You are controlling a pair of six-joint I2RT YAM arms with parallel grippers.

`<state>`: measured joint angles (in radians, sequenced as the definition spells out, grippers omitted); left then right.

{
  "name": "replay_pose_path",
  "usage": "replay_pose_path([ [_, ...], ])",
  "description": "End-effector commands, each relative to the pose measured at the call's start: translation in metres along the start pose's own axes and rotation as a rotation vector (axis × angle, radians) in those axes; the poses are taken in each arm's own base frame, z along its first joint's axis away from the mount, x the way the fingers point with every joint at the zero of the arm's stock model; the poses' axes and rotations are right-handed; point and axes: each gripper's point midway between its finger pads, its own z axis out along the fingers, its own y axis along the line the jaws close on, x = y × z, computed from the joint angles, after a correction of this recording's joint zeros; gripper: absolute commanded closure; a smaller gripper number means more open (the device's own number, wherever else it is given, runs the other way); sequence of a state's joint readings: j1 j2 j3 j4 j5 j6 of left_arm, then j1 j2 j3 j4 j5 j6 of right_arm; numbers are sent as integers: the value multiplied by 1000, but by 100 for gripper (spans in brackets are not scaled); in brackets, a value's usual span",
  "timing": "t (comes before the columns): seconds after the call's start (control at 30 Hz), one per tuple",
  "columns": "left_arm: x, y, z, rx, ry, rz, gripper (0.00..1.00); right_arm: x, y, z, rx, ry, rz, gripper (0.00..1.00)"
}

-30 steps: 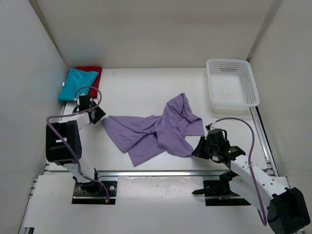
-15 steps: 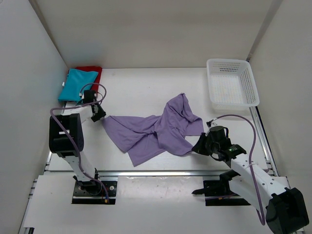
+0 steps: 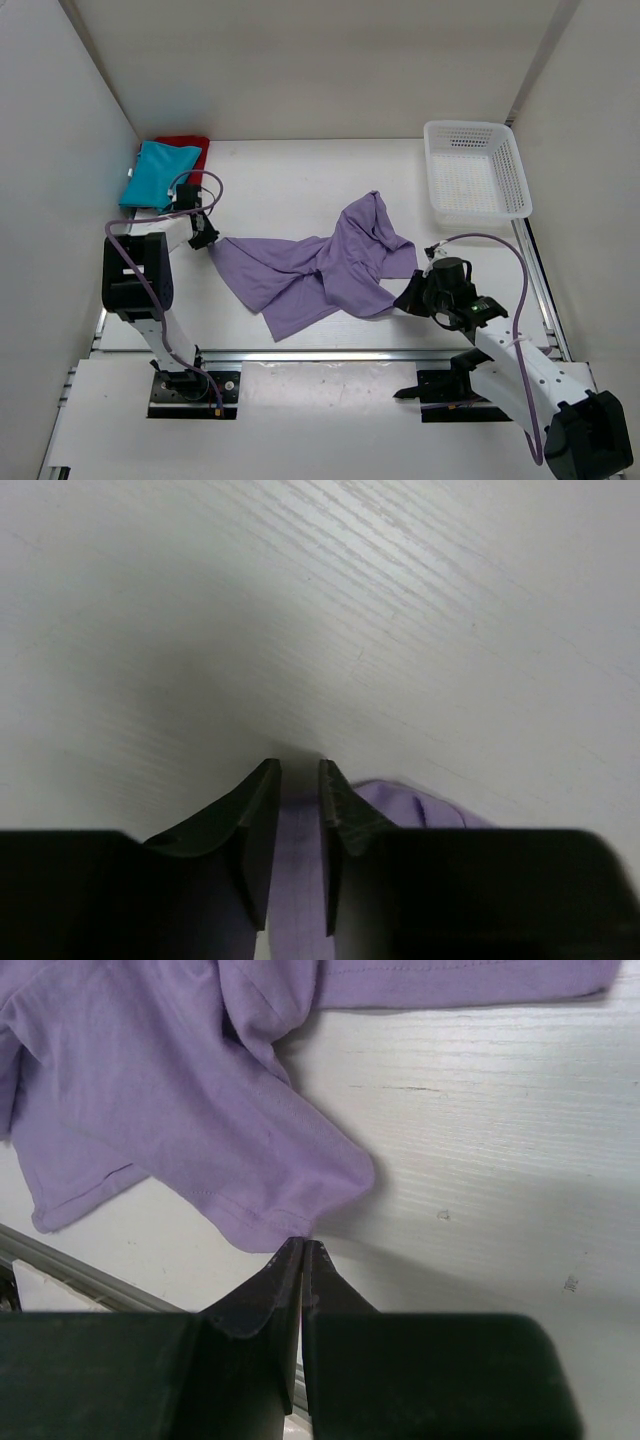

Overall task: Fold and stack the t-shirts
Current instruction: Flatten out the tshirt

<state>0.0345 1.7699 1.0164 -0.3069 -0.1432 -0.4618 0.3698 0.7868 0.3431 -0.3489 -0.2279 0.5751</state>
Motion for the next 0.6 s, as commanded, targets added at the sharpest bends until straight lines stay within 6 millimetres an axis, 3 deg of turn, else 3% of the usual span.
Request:
replay_pose_path([
  [0.0, 35, 17, -4, -60, 114, 47, 70, -31, 20, -8, -60, -93, -35, 100],
  [0.07, 37, 21, -4, -67, 120, 44, 76, -32, 23, -9, -66, -93, -44, 100],
  [0.13, 38, 21, -6, -68, 116, 41, 73, -34, 27, -9, -82, -104, -47, 100],
  [0.17, 39, 24, -7, -73, 125, 33, 70, -34, 28, -9, -85, -105, -46, 100],
  [0.23, 35, 30, -7, -81, 112, -5, 50, -33, 29, -9, -94, -102, -51, 100],
  [0.3, 34, 28, -9, -58, 111, -26, 45, -28, 28, -6, -92, -88, -51, 100],
  [0.4, 30, 27, -14, -72, 94, 2, 48, -28, 28, -7, -96, -89, -58, 100],
  [0.43, 33, 28, -15, -78, 105, 17, 54, -27, 26, -7, -92, -88, -53, 100],
  [0.57, 52, 23, -14, -70, 147, 40, 58, -34, 26, -11, -103, -116, -54, 100],
])
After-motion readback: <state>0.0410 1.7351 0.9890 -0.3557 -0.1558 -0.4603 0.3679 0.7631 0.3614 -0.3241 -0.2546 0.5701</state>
